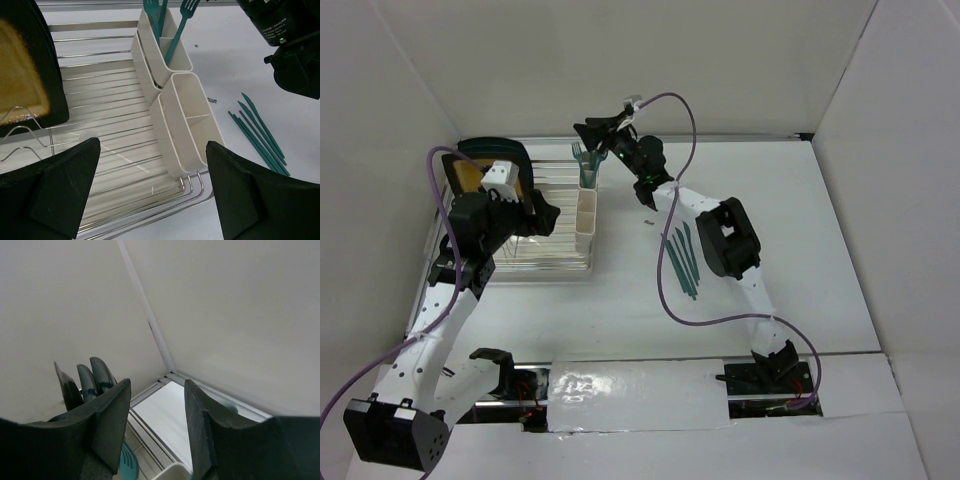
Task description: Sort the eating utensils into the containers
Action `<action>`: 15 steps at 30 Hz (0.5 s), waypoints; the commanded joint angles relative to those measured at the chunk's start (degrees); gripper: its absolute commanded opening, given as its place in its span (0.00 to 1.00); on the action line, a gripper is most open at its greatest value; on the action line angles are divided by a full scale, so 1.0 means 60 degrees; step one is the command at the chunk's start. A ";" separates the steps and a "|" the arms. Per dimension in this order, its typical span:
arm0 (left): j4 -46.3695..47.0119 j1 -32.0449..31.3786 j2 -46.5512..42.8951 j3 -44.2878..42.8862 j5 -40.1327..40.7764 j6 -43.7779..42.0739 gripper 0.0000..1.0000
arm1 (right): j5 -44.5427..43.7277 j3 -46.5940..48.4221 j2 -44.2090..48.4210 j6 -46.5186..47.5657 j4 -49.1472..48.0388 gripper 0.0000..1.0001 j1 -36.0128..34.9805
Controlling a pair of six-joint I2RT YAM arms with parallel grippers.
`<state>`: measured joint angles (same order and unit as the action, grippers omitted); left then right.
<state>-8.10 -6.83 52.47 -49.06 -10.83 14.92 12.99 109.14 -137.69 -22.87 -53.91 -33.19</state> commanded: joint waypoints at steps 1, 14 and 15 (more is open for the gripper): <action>0.0456 0.0040 -0.0205 -0.0144 -0.0055 -0.0128 1.00 | 0.0206 0.0207 0.1310 0.0398 -0.0230 0.55 -0.0108; 0.0427 0.0025 -0.0395 -0.0144 -0.0216 -0.0040 1.00 | 0.0294 0.1583 0.3347 0.1087 0.3680 0.79 -0.0166; 0.0441 0.0054 -0.0424 -0.0144 -0.0216 -0.0040 1.00 | 0.0411 0.1585 0.3551 0.1117 0.3900 0.81 -0.0167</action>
<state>-8.10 -6.83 51.53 -49.06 -10.90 14.96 13.74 114.78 -122.80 -18.57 -37.80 -33.47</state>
